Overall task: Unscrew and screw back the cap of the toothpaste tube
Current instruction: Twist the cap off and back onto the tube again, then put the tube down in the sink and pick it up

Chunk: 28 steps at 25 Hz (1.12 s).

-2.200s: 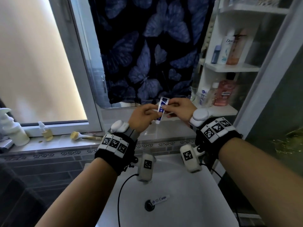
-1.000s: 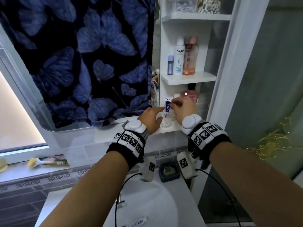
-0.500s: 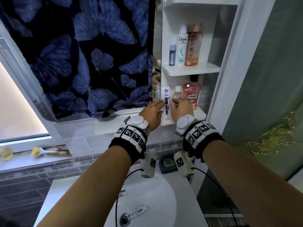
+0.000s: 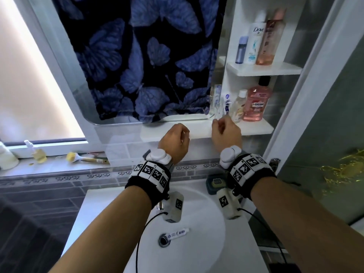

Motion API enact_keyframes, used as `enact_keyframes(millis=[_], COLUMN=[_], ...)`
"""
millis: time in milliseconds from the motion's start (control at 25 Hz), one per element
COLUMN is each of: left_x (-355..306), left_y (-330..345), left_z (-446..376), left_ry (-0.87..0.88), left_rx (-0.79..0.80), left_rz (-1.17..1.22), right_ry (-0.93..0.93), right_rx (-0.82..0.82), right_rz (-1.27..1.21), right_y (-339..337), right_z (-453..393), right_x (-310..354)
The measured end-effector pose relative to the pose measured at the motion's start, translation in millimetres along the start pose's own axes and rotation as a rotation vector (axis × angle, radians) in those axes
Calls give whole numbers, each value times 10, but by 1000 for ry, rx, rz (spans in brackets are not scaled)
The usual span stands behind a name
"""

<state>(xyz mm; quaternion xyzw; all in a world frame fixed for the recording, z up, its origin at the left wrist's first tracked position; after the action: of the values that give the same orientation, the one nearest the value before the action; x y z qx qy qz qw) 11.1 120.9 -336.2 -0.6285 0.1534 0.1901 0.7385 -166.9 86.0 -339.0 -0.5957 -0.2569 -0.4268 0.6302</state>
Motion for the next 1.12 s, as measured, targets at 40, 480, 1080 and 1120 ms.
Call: enact_keyframes(millis=[40,480,1080,1120], left_x=[3,-302,-705,-702], left_y=[-88,-919,-1231,-1276], left_z=[77,542,453,473], left_ry=[-19,-132,-235,-224], left_rx=[6,-51,16,-16], left_rz=[-2,18,-176,-145], right_ry=[-28,-245,-276,-318], right_rx=[34,277,503,504], right_rz=[31,314,442,429], right_y=[-48,-609,-632,-617], right_z=[80,605,35,-8], right_x=[98,889,1012,1090])
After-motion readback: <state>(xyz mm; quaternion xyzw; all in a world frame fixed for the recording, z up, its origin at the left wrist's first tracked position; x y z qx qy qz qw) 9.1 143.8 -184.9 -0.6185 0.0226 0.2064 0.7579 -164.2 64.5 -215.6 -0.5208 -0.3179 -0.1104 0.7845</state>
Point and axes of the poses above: each hand's wrist, its own z-axis away from the middle knuckle, its own y-axis out of the palm, x = y × z, the point moved 3 cm from there along -z, towards the middle knuckle, and after that the axes turned 11 degrees about -z, right-handed, at the moved point
